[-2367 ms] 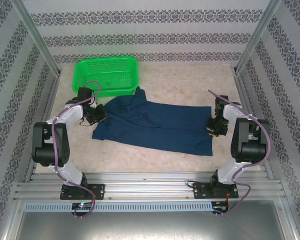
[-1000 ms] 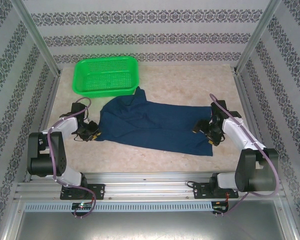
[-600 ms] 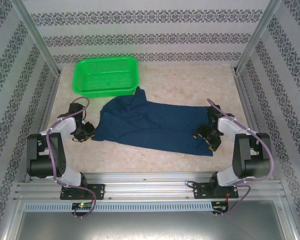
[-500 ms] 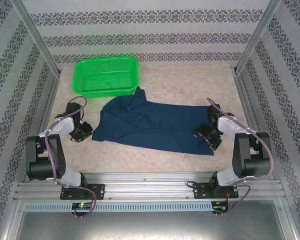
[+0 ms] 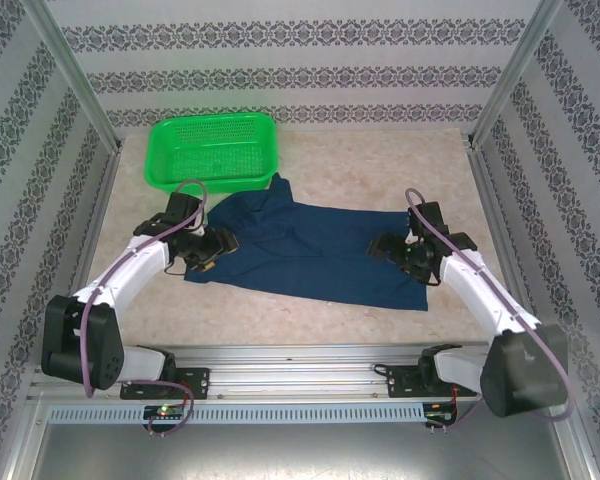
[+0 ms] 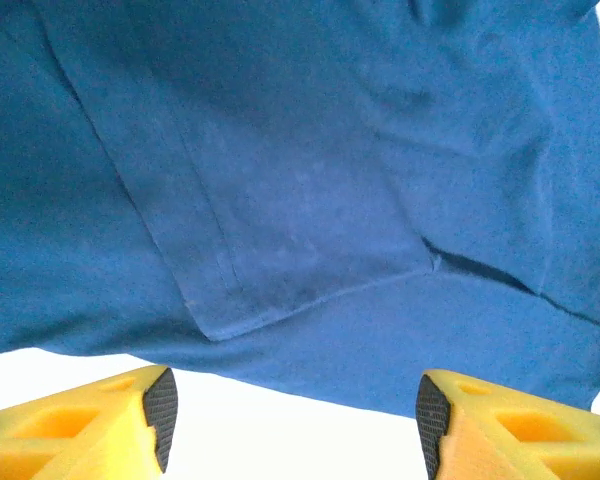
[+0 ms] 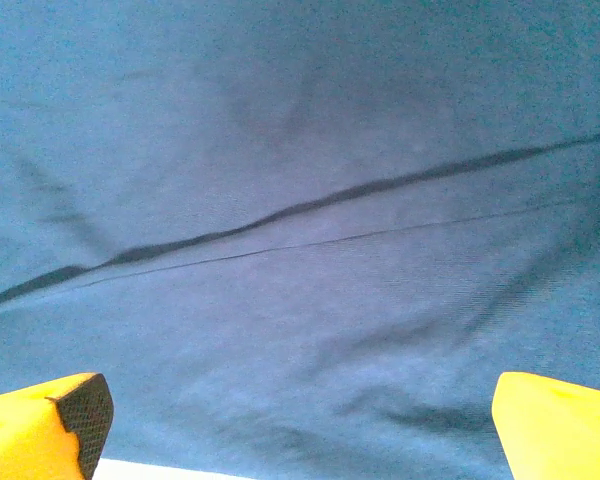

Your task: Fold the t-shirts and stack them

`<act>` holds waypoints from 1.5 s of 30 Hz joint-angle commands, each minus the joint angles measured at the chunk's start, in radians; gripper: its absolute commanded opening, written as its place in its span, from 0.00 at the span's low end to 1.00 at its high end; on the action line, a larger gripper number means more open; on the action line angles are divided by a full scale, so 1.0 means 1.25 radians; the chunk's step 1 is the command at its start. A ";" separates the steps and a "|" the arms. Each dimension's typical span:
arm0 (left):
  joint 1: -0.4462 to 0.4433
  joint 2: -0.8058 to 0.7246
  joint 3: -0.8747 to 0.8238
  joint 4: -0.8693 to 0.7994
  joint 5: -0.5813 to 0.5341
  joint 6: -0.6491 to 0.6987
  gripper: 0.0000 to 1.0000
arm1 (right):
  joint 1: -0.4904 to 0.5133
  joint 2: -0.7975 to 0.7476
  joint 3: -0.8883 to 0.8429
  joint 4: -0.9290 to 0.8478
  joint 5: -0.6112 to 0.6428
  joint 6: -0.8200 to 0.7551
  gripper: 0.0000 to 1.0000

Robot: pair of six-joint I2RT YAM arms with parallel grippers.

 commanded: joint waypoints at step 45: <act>-0.050 0.347 0.203 0.166 0.049 -0.077 0.11 | 0.048 -0.043 0.055 -0.011 -0.065 -0.054 0.98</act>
